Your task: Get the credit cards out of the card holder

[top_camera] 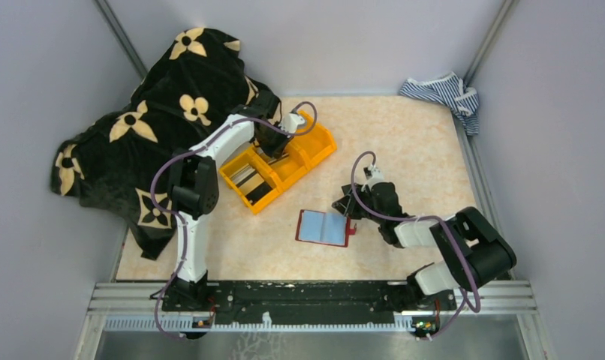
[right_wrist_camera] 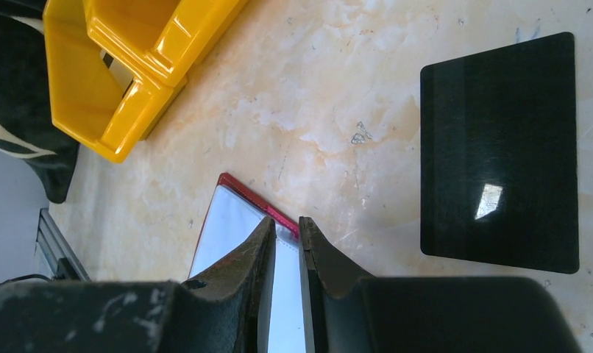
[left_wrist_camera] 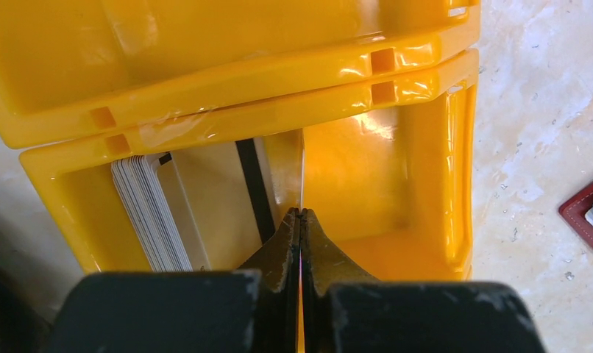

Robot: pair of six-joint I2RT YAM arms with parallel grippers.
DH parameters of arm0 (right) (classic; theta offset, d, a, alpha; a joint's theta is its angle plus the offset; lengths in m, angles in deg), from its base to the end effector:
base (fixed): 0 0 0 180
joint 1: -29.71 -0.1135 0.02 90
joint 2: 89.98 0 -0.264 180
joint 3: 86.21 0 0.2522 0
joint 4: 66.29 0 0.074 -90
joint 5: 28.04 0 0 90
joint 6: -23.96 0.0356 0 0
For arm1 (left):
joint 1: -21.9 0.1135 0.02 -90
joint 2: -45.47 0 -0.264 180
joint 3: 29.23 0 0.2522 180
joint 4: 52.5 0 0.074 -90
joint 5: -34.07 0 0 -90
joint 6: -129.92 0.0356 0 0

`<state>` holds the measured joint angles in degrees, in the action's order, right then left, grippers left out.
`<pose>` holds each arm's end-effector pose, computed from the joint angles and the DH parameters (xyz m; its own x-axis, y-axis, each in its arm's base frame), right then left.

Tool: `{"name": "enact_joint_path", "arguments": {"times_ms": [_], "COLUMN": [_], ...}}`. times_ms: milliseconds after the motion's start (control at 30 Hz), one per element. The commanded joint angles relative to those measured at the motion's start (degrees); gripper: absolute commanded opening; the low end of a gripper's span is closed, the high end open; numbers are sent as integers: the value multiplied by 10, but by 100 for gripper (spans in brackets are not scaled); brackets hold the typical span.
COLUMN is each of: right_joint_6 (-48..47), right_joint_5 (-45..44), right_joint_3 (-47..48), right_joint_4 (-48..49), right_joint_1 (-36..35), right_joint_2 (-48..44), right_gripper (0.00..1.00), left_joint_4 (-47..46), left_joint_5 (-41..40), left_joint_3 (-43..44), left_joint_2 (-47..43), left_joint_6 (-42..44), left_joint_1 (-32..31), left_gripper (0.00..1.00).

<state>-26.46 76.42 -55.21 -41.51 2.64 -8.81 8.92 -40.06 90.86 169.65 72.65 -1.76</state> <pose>0.2088 0.1167 0.1342 -0.7030 0.3336 -0.6281 -0.2512 0.7098 0.6581 0.4218 -0.1954 0.2154 -0.4363 0.7590 -0.4833 0.8627 0.5054 0.0148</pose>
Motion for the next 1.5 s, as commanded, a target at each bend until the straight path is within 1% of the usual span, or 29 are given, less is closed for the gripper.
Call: {"name": "enact_joint_path", "arguments": {"times_ms": [0,300,567,700,1333,1467], "right_joint_6": [2,-1,-2,-4,-4,-3], "right_joint_5": [0,8,11,9,10,11], "right_joint_3": [-2,8,12,11,9,8], "right_joint_4": [39,47,54,50,59,63], "right_joint_1": [6,6,6,7,7,8], "right_joint_2": [0,21,35,34,49,53], "right_gripper": [18,18,18,18,18,18], "left_joint_4": [-1,-5,12,14,15,15], "left_joint_5": [-17,-33,-31,-30,3,-6], "left_joint_3": [-5,-3,42,50,36,35], "left_joint_2": [-10,-17,1,9,31,36], "left_joint_6": [-5,2,6,9,-5,-6], "left_joint_1": [2,9,17,20,23,22], "left_gripper": [0,0,0,0,0,0]}}
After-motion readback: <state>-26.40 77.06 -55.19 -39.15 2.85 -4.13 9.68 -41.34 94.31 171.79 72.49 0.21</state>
